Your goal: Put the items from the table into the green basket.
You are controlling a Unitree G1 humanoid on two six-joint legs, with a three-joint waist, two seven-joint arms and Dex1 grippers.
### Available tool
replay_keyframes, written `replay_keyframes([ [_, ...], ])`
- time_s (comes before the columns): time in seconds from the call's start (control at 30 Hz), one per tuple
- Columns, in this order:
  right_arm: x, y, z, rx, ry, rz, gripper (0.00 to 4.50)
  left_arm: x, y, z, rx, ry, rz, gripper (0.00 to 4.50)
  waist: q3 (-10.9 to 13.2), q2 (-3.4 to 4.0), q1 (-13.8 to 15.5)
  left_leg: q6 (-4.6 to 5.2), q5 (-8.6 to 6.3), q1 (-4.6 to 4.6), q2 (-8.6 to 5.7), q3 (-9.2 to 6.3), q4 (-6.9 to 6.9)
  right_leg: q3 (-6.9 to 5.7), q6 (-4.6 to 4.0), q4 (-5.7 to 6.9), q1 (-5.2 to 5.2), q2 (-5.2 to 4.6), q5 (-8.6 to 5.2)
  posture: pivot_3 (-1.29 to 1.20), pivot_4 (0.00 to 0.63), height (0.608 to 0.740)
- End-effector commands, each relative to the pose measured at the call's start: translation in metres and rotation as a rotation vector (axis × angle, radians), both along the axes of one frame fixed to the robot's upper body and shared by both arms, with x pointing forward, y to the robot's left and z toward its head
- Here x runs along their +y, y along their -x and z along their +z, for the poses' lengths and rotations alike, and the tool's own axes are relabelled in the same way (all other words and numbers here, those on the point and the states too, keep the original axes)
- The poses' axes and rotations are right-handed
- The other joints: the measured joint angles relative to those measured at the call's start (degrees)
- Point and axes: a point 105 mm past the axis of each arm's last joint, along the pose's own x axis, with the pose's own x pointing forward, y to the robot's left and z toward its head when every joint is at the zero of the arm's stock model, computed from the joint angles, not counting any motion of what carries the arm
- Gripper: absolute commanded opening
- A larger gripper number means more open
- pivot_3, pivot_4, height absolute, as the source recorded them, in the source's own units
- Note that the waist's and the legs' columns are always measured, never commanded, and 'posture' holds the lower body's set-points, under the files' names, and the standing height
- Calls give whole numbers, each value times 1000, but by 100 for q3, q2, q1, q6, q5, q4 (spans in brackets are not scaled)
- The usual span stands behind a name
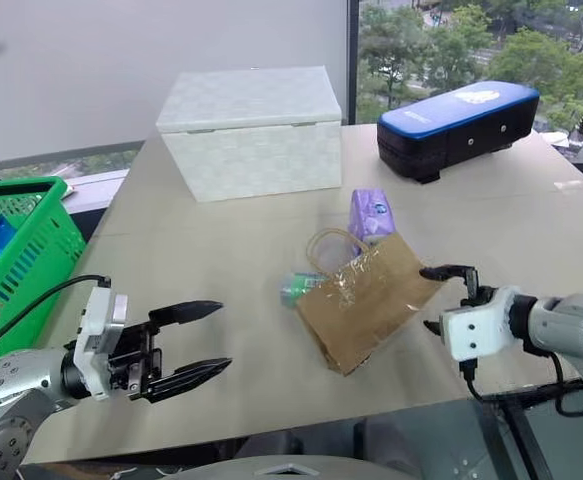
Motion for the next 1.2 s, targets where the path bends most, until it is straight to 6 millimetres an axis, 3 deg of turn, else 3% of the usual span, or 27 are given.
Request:
replay_keyframes([
  [0.03,11,-22,2,-87,-29,-1,3777,-11,2,15,-36,15,-60,4500,2,-1,4,0,0,0,0,1,0,1,-1,2,0,1,0,104,16,740],
  [0.13,14,-27,4,-95,-40,-2,2563,-10,0,16,-31,12,-66,4500,8,11,93,-1,0,-6,0,-6,-2,-3,8,1,-3,2,7,104,16,740],
  [0.23,12,-26,7,-99,-41,-4,942,-10,-4,16,-27,16,-65,4500,9,12,122,0,0,-12,-3,-11,-3,-8,5,-6,-4,-1,8,86,20,740],
  [0.3,9,-21,10,-83,-60,-15,173,-10,-5,14,-25,19,-68,4500,10,11,128,0,0,-13,-6,-11,-2,-9,5,-8,-3,-2,7,74,21,740],
  [0.47,-7,-1,35,-23,-177,-137,78,-11,-10,12,-25,37,-72,4500,14,14,105,1,-1,-16,-13,-10,-1,-6,10,-8,-3,-4,8,29,24,740],
  [0.63,-49,9,56,45,-239,-423,78,-15,-21,9,-39,58,-61,4500,15,16,51,1,-1,-8,-10,-3,0,-2,13,-7,1,4,6,-21,22,740],
  [0.8,-102,7,24,140,-39,-681,78,-24,-32,10,-67,53,-83,4500,13,14,-46,1,0,-1,-9,3,4,0,0,-3,6,11,-1,-26,22,740],
  [0.93,-115,-10,-5,220,-42,-732,78,-28,-41,10,-74,29,-80,4500,19,9,-158,1,0,3,-9,18,2,17,-1,-4,5,14,-1,-31,17,740],
  [1.07,-120,-20,-20,278,-36,-727,1951,-34,-49,6,-76,-19,-93,4500,17,14,-222,1,0,0,-10,18,1,22,14,-2,2,17,8,-34,9,740],
  [1.2,-116,-9,4,310,-151,-708,3973,-44,-58,0,-63,-90,-159,4500,15,21,-175,1,0,-8,-13,5,0,14,15,-2,-1,15,11,-66,8,740],
])
